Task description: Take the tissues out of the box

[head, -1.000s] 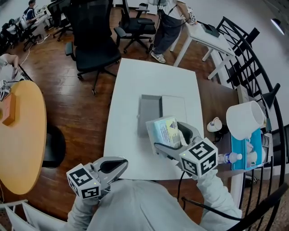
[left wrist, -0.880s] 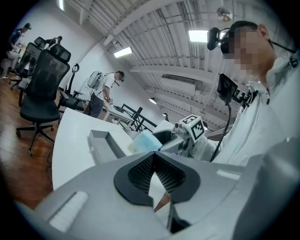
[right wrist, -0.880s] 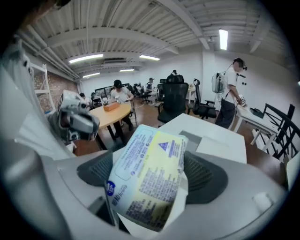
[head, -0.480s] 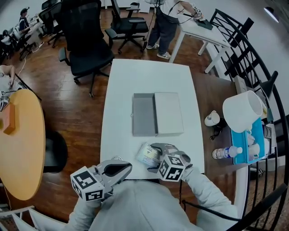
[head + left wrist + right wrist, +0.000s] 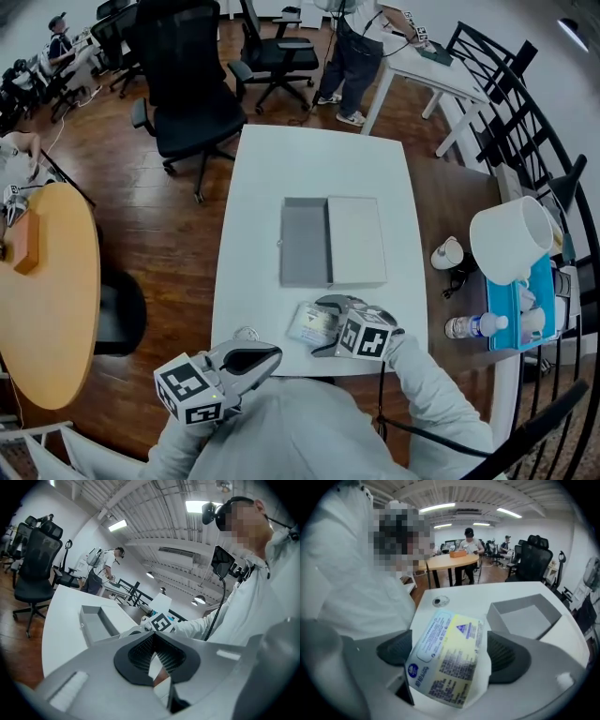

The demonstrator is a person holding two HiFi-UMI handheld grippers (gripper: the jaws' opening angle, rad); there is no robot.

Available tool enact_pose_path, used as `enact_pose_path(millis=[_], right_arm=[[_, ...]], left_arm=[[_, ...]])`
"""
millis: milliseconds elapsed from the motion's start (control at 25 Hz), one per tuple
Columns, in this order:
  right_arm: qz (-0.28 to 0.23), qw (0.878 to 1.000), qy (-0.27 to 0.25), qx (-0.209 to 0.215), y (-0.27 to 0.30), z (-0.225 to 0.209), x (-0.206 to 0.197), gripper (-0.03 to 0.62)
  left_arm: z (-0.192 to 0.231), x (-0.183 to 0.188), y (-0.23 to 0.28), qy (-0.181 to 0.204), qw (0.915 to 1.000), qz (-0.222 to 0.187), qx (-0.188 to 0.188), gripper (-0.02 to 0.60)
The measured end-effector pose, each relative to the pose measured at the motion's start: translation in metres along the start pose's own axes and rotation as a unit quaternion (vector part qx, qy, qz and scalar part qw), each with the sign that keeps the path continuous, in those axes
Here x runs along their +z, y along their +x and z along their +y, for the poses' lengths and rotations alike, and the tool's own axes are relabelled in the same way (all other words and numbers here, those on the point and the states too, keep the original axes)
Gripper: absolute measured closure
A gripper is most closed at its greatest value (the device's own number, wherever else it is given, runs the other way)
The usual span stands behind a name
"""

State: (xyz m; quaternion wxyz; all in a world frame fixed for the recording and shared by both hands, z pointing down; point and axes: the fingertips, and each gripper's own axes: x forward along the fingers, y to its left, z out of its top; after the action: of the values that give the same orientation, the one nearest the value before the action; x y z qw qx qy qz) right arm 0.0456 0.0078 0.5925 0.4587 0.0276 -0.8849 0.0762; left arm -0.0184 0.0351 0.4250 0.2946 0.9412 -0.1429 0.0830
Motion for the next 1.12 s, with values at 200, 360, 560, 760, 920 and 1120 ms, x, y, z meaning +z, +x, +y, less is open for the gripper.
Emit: enact_pose_path(millis=[200,360,560,760,920,1120], right_arm=[[-0.238,0.960,0.106,-0.101,-0.113,-0.020,0.063,0.102],[-0.450,0.851,0.198,-0.183,-0.228,-0.026,0.094,0.189],[-0.471,0.827,0.234,-0.198,-0.245,-0.019,0.077,0.510],[-0.453,0.831,0.266,-0.183,-0.225,-0.011,0.058,0.592],[-0.435,0.846,0.262,-0.162,-0.210,-0.007,0.051,0.592],[-0.409,0.864,0.251,-0.153,-0.200,-0.010,0.046,0.592]], left_arm=[[0.008,0.011,-0.005,-0.002,0.9999,-0.012,0.007,0.568],[0.013,0.017,0.001,0.001,0.9998,-0.017,0.004,0.568],[0.007,0.022,0.019,0.016,0.9997,-0.005,-0.019,0.568],[0.007,0.024,0.027,0.022,0.9995,0.003,-0.022,0.568],[0.016,0.031,0.026,0.032,0.9994,0.003,-0.011,0.568],[0.026,0.040,0.020,0.069,0.9975,0.006,0.016,0.555]])
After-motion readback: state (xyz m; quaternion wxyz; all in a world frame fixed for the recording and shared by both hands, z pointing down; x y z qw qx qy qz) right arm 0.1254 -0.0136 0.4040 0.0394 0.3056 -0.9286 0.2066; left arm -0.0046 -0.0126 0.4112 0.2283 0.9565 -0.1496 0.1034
